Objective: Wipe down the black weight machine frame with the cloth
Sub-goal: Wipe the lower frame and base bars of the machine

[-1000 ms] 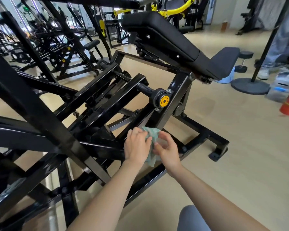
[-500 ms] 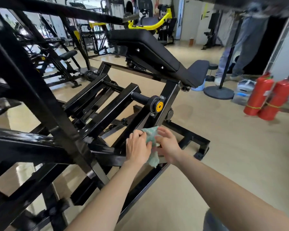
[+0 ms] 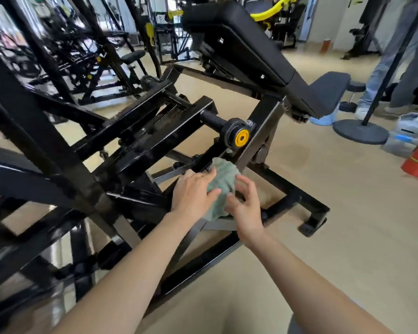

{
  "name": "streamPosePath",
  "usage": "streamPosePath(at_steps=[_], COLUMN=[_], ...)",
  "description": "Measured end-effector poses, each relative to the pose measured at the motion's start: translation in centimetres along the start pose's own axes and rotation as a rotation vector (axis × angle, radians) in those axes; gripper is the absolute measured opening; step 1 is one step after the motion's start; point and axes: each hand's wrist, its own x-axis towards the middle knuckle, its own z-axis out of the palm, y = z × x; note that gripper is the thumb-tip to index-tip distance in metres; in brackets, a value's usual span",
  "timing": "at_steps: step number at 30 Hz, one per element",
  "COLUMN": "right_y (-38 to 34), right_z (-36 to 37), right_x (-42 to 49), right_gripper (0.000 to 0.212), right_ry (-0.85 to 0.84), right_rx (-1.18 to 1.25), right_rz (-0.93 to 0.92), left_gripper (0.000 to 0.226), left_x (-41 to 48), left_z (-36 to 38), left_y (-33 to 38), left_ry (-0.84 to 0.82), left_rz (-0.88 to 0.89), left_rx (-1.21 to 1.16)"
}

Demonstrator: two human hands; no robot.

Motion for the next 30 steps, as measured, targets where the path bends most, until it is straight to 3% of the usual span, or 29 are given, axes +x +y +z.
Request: streamPosePath(at_steps=[3,7,22,30], right_y=[1.6,4.3,1.7,1.7], right_z=[1.1,1.1,-1.8,-2.8], right_x=[-1.1,-1.6,4.9,7.0], right_gripper=[0.041,0.044,0.017,0.02], right_ry=[-0.001,-0.097,-0.139,-0.166], right_rx=[-0.02,-0.067,0.244,0.355], right_rz=[-0.097,-0.192,-0.167,-0.158], left_gripper=[0.063,0.057,0.056,0.061], left_x=[-1.2,-2.2,-0.6,0.1], left_z=[0.4,1.0,2.7,2.3], left_y=[-0.7,-0.7,3.0,3.2], left_ry=[-0.013,0.023,0.256,0.251], left_rz=[-0.063,-0.112,-0.241,-0.043], left_rx=[0.13,0.085,-0.11,-0.081])
